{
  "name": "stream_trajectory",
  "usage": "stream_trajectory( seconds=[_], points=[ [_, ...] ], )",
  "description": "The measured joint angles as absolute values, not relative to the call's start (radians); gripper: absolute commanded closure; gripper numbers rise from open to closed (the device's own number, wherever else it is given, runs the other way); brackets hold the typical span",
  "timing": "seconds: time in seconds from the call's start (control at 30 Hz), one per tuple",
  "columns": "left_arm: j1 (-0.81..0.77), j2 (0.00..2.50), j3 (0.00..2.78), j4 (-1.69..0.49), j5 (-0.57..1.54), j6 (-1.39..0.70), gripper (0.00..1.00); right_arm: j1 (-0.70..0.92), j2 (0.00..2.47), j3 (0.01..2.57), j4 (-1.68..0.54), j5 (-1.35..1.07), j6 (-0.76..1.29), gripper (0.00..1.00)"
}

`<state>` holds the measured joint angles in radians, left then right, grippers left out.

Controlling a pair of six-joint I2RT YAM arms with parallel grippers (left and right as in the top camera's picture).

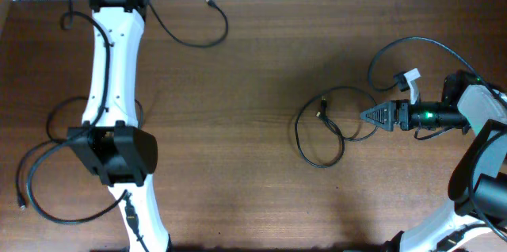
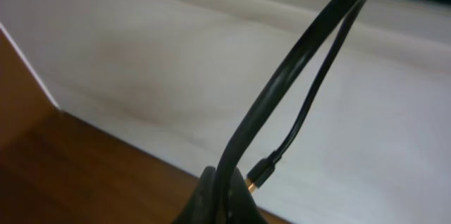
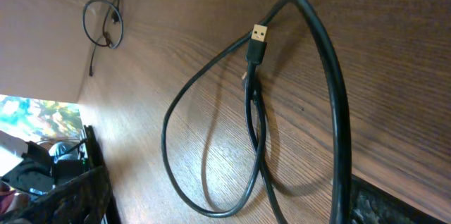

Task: Untangle cables

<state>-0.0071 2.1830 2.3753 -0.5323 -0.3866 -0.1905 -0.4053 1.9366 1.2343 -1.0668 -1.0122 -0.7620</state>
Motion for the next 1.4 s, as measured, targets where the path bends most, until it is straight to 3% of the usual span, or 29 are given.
stream_trajectory(
  seconds=[0.37, 0.4, 0.43, 0.47, 1.07, 1.4],
  points=[
    [0.179, 2.217, 2.375, -0.53, -0.38, -0.029, 1.0, -0.405, 1.937, 1.234, -1.067, -1.0, -0.762, 0.01],
    [0.191, 2.217, 2.375, -0.543, -0.37, -0.023, 0.63, -0.405, 1.937, 1.234, -1.067, -0.999, -0.762, 0.01],
    [0.197, 2.217, 2.375, -0.551, -0.36, -0.018, 0.2, -0.405, 1.937, 1.234, -1.067, -0.999, -0.762, 0.01],
    [0.198, 2.217, 2.375, -0.564, -0.348, -0.01, 0.01, -0.405, 1.937, 1.234, -1.067, -0.999, -0.762, 0.01],
    [0.089, 2.322, 2.375, -0.76, -0.339, 0.001, 0.01, -0.405, 1.937, 1.234, -1.074, -0.992, -0.762, 0.01],
    [0.014, 2.323, 2.376, -0.991, -0.049, 0.01, 0.01, -0.405, 1.937, 1.234, -1.074, -0.984, -0.762, 0.01]
  ],
)
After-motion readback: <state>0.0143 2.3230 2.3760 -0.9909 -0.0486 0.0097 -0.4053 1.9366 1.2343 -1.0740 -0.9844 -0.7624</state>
